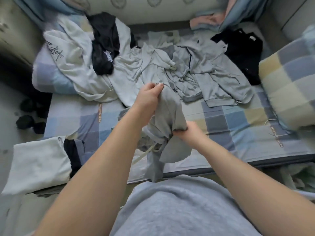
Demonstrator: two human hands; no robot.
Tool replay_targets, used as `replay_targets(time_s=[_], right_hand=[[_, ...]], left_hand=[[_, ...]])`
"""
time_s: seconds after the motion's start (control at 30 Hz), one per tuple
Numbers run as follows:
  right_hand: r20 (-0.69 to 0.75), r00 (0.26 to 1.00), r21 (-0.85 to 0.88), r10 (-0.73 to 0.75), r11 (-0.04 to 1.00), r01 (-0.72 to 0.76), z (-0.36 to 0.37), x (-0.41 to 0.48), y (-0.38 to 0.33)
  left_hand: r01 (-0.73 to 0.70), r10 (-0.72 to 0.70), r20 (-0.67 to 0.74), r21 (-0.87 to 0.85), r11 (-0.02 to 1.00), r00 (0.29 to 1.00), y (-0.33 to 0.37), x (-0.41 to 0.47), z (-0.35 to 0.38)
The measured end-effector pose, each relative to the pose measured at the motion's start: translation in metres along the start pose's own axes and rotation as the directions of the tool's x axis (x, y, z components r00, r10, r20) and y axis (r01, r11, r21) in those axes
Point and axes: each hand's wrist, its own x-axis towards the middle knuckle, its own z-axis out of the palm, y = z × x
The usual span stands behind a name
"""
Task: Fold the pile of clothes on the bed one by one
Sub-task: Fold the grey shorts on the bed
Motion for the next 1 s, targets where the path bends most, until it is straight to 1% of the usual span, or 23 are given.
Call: replay_targets(time_s=[0.07,0.13,0.17,0.2,0.23,0.3,0.37,0.4,0.47,0.5,0.53,0.57,0.63,0.67,0.7,0.77,0.83,0.9,0.97,1.0], right_hand=[[-0.003,0.999,-0.089,-0.035,0.995,0.034,-0.033,0.003,-0.002],[-0.003,0.995,-0.062,-0.104,0.993,0.104,-0.072,-0.002,-0.011],[0.012,0.989,-0.034,-0.145,0.989,0.145,-0.092,-0.008,-0.018],[0.027,0.984,0.006,-0.177,0.984,0.177,-0.105,-0.013,-0.026],[0.037,0.980,0.052,-0.198,0.979,0.196,-0.117,-0.016,-0.034],[0.045,0.973,0.148,-0.226,0.965,0.217,-0.141,-0.023,-0.047],[0.009,0.977,0.254,-0.212,0.946,0.203,-0.161,-0.025,-0.059],[-0.012,0.979,0.294,-0.205,0.935,0.200,-0.170,-0.026,-0.065],[-0.040,0.979,0.369,-0.199,0.908,0.200,-0.184,-0.030,-0.074],[-0.049,0.979,0.399,-0.196,0.895,0.199,-0.191,-0.032,-0.078],[-0.055,0.979,0.422,-0.195,0.884,0.199,-0.199,-0.033,-0.080],[-0.060,0.979,0.442,-0.195,0.874,0.201,-0.206,-0.035,-0.083],[-0.075,0.978,0.491,-0.196,0.846,0.208,-0.222,-0.038,-0.086],[-0.095,0.976,0.525,-0.194,0.824,0.214,-0.230,-0.038,-0.086],[-0.122,0.975,0.561,-0.186,0.797,0.222,-0.238,-0.039,-0.087],[-0.165,0.973,0.637,-0.159,0.736,0.228,-0.256,-0.039,-0.085],[-0.166,0.973,0.718,-0.160,0.657,0.230,-0.272,-0.038,-0.082],[-0.168,0.968,0.816,-0.187,0.524,0.243,-0.283,-0.038,-0.079],[-0.200,0.953,0.896,-0.229,0.350,0.272,-0.291,-0.038,-0.073],[-0.224,0.937,0.905,-0.268,0.301,0.302,-0.294,-0.037,-0.068]], left_hand=[[-0.055,0.065,-0.162,0.068,0.996,0.985,0.014,-0.002,-0.002],[-0.082,0.117,-0.312,0.125,0.989,0.943,0.023,-0.003,-0.004],[-0.104,0.145,-0.363,0.130,0.986,0.921,0.025,-0.004,0.000],[-0.124,0.161,-0.377,0.121,0.985,0.912,0.027,-0.005,0.002],[-0.142,0.170,-0.355,0.104,0.984,0.919,0.028,-0.008,0.006],[-0.179,0.196,-0.232,0.092,0.980,0.953,0.027,-0.019,0.027],[-0.206,0.217,-0.049,0.173,0.963,0.975,0.026,-0.032,0.049],[-0.214,0.205,0.062,0.224,0.951,0.977,0.025,-0.039,0.061],[-0.211,0.129,0.289,0.275,0.938,0.949,0.023,-0.052,0.086],[-0.215,0.106,0.361,0.276,0.937,0.926,0.021,-0.056,0.100],[-0.236,0.121,0.380,0.274,0.932,0.917,0.018,-0.057,0.114],[-0.269,0.172,0.352,0.249,0.930,0.920,0.016,-0.056,0.128],[-0.334,0.297,0.231,0.139,0.932,0.926,0.019,-0.053,0.149],[-0.359,0.339,0.174,0.105,0.927,0.925,0.024,-0.052,0.155],[-0.379,0.365,0.136,0.097,0.920,0.921,0.030,-0.051,0.160],[-0.416,0.406,0.094,0.138,0.899,0.909,0.045,-0.051,0.165],[-0.457,0.453,0.066,0.166,0.874,0.889,0.061,-0.051,0.168],[-0.460,0.460,0.038,0.141,0.877,0.887,0.078,-0.052,0.172],[-0.458,0.459,0.024,0.127,0.880,0.888,0.090,-0.052,0.175],[-0.462,0.463,0.026,0.122,0.878,0.886,0.095,-0.052,0.177]])
